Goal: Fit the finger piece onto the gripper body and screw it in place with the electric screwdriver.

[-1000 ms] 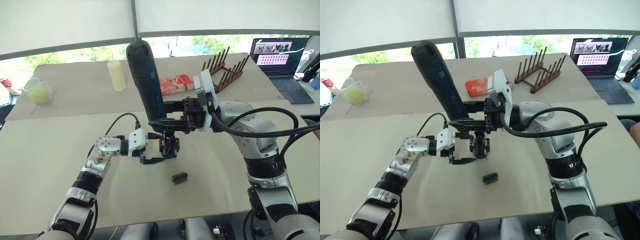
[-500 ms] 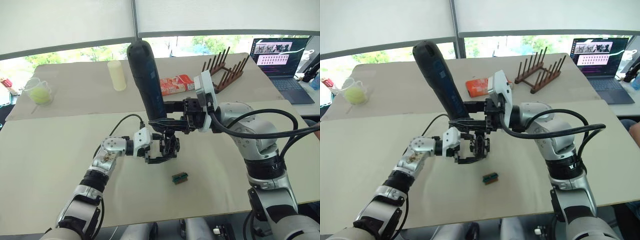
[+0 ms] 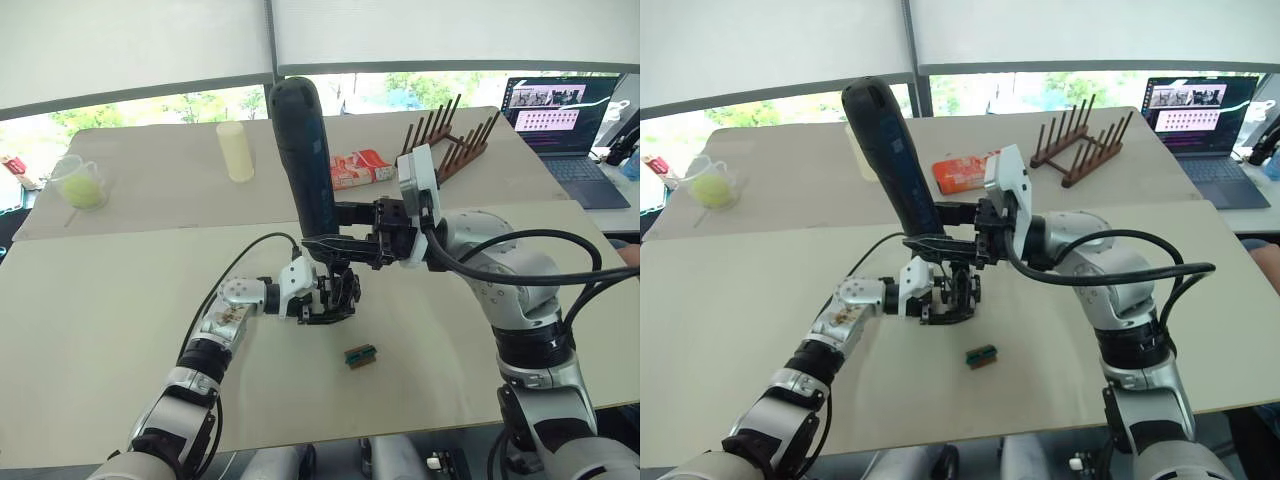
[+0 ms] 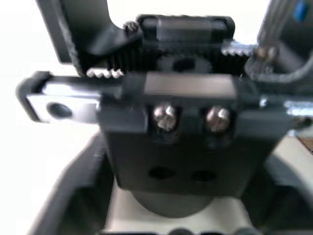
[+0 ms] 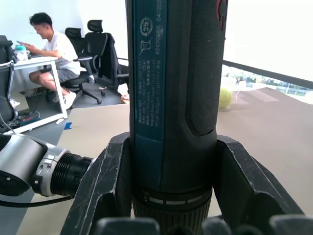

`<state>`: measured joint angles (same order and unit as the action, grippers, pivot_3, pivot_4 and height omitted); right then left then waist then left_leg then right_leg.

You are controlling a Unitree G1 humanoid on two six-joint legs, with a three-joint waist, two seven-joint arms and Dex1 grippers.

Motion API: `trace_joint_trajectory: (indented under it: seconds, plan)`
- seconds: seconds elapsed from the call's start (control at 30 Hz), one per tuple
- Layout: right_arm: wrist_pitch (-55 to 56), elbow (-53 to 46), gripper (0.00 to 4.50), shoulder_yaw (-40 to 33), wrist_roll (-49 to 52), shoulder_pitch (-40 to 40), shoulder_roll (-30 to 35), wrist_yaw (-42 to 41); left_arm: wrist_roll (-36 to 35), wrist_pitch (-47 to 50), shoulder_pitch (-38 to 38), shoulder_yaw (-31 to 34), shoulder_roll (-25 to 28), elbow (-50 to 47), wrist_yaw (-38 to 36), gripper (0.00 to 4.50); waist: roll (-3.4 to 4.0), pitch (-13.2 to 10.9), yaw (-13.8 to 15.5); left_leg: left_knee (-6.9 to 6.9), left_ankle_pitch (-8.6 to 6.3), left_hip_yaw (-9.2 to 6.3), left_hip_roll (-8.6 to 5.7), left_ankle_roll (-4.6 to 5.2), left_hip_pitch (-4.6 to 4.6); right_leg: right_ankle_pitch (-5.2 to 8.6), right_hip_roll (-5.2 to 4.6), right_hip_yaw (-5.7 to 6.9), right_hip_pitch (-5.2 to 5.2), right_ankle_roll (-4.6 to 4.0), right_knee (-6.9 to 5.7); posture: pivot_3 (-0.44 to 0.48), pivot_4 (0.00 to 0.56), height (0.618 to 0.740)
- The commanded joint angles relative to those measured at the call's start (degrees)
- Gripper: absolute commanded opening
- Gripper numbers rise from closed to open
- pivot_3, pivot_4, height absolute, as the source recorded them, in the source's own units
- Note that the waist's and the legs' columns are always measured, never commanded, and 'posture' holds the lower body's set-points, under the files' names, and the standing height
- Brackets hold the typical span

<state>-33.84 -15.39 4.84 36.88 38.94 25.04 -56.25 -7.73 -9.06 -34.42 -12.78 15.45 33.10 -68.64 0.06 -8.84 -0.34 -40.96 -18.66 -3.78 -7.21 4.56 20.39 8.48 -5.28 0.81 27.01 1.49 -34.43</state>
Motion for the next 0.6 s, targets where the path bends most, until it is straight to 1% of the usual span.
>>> trace_joint_trajectory:
  seconds: [0.03, 0.3, 0.47, 0.6]
  plan:
    - [1.12, -2.13, 1.90, -1.01, 1.72, -2.32, 0.85, -2.03, -0.12, -0.93, -1.79, 0.69, 0.18, 0.54, -0.10, 2.37, -0.02, 0.02, 0.03, 0.00, 0.00, 0.00, 0.00, 0.00, 0.00, 0.00, 0.00, 0.00, 0.00, 0.00, 0.00, 0.000, 0.150, 0.740]
    - [6.48, 0.55, 1.90, -0.10, -0.78, -5.98, 1.18, -4.63, 0.44, -1.66, -2.55, 0.86, 0.10, 2.09, -0.71, 2.37, -0.04, 0.05, 0.07, 0.00, 0.00, 0.00, 0.02, 0.00, -0.05, 0.00, 0.01, 0.00, -0.05, 0.00, 0.01, 0.000, 0.150, 0.740]
    - [6.19, 2.45, 1.90, 0.21, -0.73, -6.95, 1.36, -4.75, 0.87, -2.18, -2.94, 0.87, 0.14, 3.12, -0.65, 2.37, -0.07, 0.19, 0.12, 0.00, 0.00, 0.00, 0.02, 0.00, -0.11, 0.00, 0.01, 0.00, -0.10, 0.00, 0.01, 0.000, 0.150, 0.740]
    - [4.80, 3.08, 1.90, 1.59, 0.00, -8.24, 3.10, -7.88, 1.08, -2.29, -2.80, 0.76, -0.12, 2.73, -0.21, 2.37, -0.08, 0.27, 0.18, 0.00, 0.00, -0.01, 0.04, 0.00, -0.19, 0.00, 0.02, 0.00, -0.20, 0.00, 0.04, 0.000, 0.150, 0.740]
